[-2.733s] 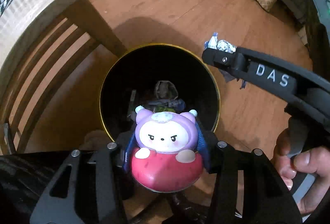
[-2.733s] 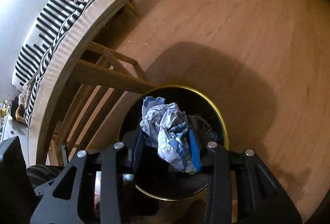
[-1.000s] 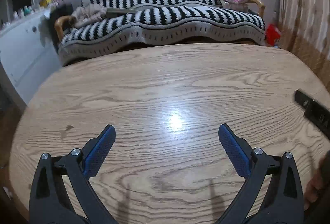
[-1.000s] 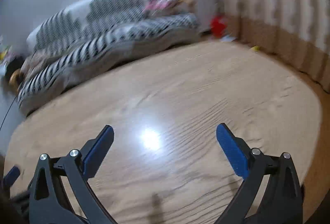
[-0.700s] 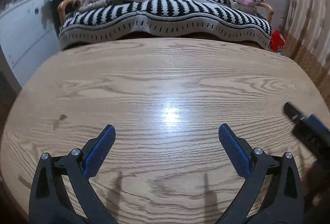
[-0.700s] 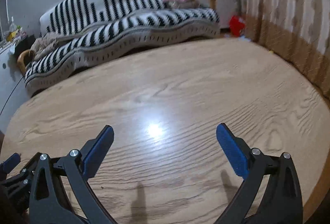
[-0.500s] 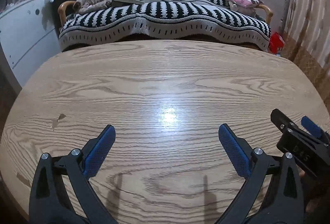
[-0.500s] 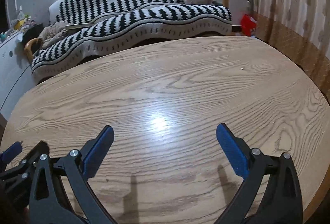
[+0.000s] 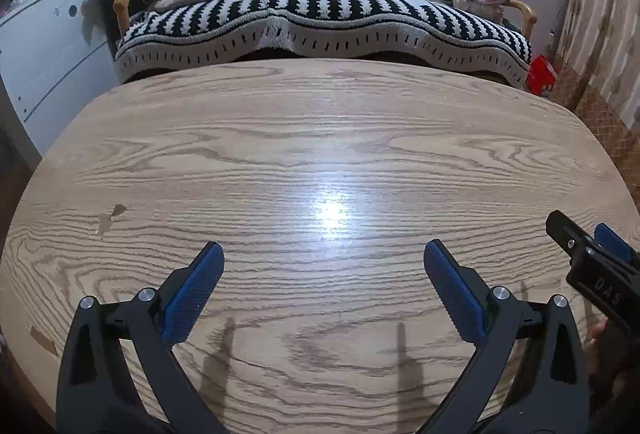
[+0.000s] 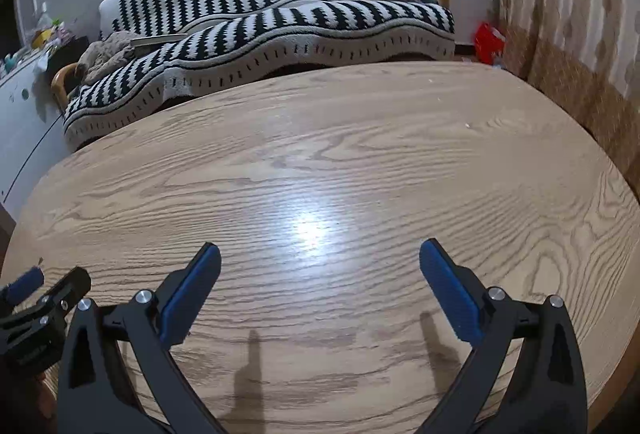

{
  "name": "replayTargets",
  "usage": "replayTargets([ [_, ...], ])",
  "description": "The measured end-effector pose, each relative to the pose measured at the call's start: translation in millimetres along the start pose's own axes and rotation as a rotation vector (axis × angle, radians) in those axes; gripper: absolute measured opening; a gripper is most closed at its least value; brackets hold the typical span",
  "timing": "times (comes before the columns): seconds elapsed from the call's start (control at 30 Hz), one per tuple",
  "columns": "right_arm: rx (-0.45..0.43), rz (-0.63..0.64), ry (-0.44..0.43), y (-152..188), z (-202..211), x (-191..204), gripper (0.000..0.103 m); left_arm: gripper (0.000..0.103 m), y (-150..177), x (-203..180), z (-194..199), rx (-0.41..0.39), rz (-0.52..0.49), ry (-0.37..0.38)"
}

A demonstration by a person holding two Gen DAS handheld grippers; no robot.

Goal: Collect trash

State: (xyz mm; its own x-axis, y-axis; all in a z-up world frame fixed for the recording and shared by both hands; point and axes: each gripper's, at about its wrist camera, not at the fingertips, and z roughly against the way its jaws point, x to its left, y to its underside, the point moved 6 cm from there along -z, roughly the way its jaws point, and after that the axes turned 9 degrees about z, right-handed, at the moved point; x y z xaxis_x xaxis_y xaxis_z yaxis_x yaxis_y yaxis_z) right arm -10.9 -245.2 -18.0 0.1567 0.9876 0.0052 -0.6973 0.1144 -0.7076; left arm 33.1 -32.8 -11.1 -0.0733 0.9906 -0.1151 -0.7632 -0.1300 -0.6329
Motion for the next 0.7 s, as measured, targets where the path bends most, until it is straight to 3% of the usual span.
replayTargets([
  [0.33, -0.006, 0.062, 0.03, 3.7, 2.3, 4.0, 0.096, 0.097, 0.0, 5.1, -2.8, 0.028, 0.036, 0.004],
  [0.7, 0.002, 0.052, 0.033, 4.7, 1.4, 3.9, 0.096, 0.097, 2.3, 0.5, 2.9, 0.003, 0.004, 0.003],
])
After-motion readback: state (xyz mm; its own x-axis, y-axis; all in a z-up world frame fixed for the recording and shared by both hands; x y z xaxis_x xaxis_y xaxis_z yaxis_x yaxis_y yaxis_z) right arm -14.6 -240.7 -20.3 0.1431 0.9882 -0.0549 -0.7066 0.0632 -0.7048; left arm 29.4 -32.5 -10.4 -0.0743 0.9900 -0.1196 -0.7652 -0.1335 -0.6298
